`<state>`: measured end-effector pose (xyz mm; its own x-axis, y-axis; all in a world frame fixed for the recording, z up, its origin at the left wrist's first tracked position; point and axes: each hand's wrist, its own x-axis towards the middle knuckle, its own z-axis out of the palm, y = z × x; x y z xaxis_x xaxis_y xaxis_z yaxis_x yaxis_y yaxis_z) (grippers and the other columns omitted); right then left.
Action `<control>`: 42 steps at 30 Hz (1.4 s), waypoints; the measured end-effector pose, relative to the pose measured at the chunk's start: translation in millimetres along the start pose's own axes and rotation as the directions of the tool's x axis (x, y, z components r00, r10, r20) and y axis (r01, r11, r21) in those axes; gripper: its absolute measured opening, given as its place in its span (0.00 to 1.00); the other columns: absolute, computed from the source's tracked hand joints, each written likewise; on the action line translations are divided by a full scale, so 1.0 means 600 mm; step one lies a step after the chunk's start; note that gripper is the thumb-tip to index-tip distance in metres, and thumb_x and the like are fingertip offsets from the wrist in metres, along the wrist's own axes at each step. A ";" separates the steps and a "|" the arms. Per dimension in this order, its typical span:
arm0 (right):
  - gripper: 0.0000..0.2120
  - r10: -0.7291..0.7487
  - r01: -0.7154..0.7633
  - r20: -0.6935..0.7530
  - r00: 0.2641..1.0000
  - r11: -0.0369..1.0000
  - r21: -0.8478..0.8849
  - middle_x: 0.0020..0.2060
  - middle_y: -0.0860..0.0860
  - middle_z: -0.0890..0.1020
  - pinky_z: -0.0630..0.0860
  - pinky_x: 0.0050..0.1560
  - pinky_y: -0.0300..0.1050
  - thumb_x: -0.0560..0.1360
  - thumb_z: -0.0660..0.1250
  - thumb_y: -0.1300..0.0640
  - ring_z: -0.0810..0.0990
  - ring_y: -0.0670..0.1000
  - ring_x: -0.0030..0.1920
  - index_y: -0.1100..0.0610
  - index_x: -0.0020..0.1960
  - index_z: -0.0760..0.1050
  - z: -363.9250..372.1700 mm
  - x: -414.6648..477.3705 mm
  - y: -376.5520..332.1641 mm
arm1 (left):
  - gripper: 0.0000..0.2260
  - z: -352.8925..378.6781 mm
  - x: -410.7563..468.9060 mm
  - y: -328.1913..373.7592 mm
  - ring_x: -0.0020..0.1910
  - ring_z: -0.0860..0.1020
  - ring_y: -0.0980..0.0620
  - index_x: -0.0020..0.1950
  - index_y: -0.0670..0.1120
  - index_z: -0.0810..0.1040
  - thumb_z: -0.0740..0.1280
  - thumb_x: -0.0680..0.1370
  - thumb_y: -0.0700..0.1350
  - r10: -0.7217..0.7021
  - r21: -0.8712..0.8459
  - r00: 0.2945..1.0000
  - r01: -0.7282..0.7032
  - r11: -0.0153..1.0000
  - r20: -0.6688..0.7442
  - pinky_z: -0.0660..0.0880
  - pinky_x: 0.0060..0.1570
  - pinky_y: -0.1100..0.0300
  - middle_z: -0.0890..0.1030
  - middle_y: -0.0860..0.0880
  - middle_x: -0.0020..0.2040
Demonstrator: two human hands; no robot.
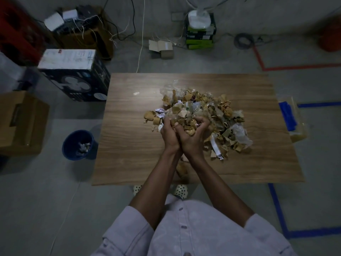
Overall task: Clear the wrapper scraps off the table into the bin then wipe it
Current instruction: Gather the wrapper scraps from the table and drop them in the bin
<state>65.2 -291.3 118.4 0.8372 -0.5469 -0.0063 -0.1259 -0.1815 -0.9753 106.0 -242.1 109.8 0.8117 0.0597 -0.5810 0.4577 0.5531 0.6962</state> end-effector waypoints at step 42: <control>0.19 0.114 -0.391 0.759 0.640 0.900 0.194 0.49 0.53 0.87 0.82 0.53 0.46 0.68 0.74 0.61 0.86 0.53 0.50 0.55 0.59 0.80 0.606 -0.245 -0.109 | 0.20 -0.528 0.072 0.370 0.65 0.80 0.43 0.69 0.42 0.79 0.69 0.79 0.48 0.259 -0.365 0.807 -0.493 0.790 -0.530 0.76 0.65 0.50 0.82 0.42 0.64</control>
<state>143.8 98.0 103.0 0.9259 0.2498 -0.2833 -0.3372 0.2093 -0.9179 127.7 146.3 105.6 0.5812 0.6319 -0.5127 -0.1709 0.7108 0.6823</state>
